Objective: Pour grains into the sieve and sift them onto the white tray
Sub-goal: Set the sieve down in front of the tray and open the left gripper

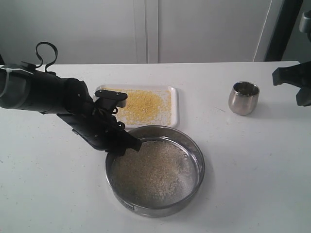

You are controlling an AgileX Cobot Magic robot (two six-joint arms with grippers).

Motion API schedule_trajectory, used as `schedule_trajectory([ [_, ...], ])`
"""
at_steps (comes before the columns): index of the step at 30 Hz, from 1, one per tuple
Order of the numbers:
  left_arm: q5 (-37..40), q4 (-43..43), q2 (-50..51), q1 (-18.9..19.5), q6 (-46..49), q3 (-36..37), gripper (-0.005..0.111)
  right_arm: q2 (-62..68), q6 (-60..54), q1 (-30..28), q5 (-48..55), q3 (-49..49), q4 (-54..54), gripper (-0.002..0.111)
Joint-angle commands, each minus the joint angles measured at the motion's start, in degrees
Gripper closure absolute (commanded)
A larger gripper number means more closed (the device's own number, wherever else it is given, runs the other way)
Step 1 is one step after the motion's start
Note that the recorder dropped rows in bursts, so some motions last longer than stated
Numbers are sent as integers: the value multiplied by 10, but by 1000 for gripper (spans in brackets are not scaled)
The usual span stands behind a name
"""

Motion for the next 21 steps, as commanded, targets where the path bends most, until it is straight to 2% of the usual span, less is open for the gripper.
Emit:
schedule_trajectory([
  [1,-4,-7,-3,-3,-10,1,107,-5,-1,-1,-2,2,0,108],
  [15,-4,-7,3,-3,-17,1,105,-5,-1,-1,-2,2,0,108],
  [17,-5,-7,3,-3,-17,1,96,-5,-1,-1,-2,2,0,108],
  [21,-5,-7,3,-3,-17,1,71,-5,-1,-1,-2,2,0,108],
])
